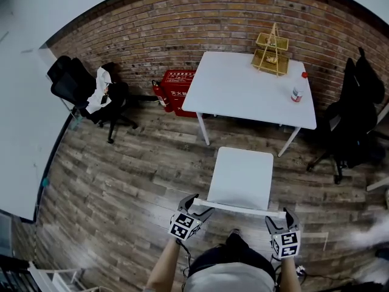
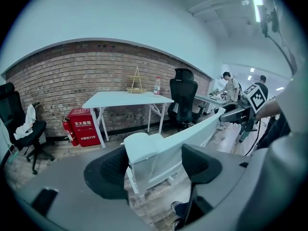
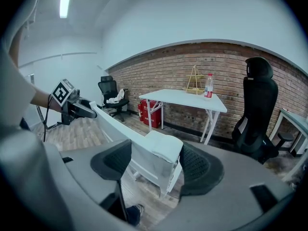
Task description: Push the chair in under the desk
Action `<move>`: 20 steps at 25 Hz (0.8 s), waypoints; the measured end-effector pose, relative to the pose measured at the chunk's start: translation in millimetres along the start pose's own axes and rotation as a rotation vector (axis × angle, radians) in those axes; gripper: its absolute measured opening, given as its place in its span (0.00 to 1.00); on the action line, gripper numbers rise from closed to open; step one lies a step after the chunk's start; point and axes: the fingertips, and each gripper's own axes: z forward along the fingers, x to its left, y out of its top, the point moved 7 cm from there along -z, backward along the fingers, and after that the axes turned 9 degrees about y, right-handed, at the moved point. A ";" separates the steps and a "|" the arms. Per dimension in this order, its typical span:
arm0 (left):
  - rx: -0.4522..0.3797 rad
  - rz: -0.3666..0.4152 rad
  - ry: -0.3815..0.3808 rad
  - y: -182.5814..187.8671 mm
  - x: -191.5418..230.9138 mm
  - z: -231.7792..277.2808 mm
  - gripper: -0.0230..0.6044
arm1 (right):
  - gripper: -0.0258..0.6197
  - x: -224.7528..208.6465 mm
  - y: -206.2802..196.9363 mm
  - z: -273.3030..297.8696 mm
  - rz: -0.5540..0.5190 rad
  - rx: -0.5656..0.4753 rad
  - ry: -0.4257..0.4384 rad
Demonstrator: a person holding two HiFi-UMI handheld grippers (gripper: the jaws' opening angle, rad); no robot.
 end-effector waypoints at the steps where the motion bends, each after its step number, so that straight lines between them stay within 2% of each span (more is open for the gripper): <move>1: 0.000 -0.001 0.001 1.6 0.2 3.0 0.59 | 0.53 -3.2 1.7 1.5 -0.001 -0.002 -0.001; 20: 0.014 -0.017 0.026 30.1 -2.8 39.7 0.59 | 0.53 -51.4 24.6 17.5 -0.016 -0.002 0.020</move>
